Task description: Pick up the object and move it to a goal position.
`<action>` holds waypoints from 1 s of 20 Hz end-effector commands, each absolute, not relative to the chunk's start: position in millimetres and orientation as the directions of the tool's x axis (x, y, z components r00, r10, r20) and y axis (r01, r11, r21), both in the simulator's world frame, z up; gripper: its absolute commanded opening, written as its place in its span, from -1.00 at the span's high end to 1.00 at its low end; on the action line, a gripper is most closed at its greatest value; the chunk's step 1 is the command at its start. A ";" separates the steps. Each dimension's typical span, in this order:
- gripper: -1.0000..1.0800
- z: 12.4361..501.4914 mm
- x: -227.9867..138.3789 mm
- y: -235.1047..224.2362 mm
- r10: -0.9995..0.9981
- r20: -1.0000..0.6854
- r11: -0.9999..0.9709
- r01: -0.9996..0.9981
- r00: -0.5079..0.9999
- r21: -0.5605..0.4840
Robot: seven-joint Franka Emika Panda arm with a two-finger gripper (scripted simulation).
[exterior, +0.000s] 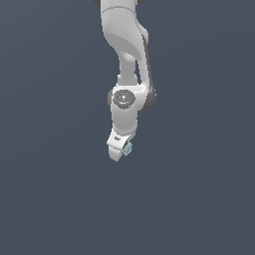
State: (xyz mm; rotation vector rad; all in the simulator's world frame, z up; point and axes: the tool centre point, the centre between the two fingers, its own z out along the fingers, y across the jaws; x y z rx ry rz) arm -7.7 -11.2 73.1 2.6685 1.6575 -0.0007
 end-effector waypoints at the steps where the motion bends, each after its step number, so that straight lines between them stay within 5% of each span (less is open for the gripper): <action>1: 1.00 88.7 -11.3 -20.1 0.896 0.000 -0.444 0.896 0.444 0.001; 20: 1.00 282.3 -57.4 -125.8 0.897 0.003 -0.442 0.897 0.442 0.000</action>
